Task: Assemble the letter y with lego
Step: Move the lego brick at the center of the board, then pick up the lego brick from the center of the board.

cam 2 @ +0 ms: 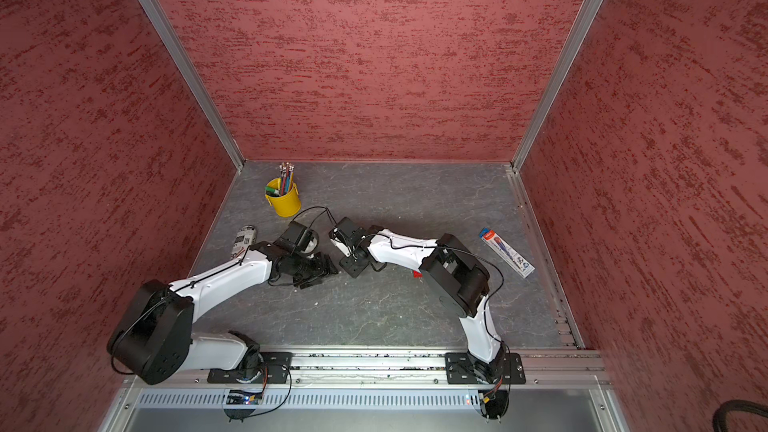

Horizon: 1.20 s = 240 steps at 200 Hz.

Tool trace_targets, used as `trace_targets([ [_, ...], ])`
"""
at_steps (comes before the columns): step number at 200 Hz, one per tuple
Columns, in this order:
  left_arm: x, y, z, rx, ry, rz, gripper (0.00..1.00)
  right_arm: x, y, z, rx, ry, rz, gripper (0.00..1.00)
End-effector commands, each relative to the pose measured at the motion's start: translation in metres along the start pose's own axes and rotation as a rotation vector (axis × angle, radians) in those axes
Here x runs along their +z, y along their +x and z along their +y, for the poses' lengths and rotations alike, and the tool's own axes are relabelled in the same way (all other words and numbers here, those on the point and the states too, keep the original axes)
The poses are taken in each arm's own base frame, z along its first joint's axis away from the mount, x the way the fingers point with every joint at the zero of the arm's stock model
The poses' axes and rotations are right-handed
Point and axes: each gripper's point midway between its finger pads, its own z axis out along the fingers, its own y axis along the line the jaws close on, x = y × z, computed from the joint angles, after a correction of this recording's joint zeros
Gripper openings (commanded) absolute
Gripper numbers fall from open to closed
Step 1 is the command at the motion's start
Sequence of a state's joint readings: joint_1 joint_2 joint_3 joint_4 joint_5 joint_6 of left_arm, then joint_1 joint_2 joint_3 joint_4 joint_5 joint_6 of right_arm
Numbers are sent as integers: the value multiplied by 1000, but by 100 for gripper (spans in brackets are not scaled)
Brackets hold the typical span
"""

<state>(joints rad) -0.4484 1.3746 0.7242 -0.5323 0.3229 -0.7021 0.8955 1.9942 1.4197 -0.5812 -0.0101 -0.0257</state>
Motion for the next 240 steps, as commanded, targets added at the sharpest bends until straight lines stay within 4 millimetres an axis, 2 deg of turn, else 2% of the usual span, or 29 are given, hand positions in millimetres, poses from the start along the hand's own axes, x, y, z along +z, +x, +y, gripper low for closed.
trace_targets([
  [1, 2, -8, -10, 9, 49, -11, 66, -43, -27, -9, 45, 35, -124, 60],
  [28, 6, -15, -22, 17, 106, -18, 66, -69, -27, -23, 124, 67, -187, 60],
  [103, 20, -26, -48, 30, 277, -16, 66, -114, 11, -70, 396, 155, -304, 58],
  [167, 21, -34, -48, -41, 476, -33, 63, -123, 28, -81, 461, 187, -319, 58],
  [211, 22, -29, -53, -15, 558, -8, 64, -124, 32, -86, 467, 213, -311, 57],
  [240, 30, -22, -48, -7, 558, 24, 67, -123, 35, -91, 475, 232, -306, 57],
])
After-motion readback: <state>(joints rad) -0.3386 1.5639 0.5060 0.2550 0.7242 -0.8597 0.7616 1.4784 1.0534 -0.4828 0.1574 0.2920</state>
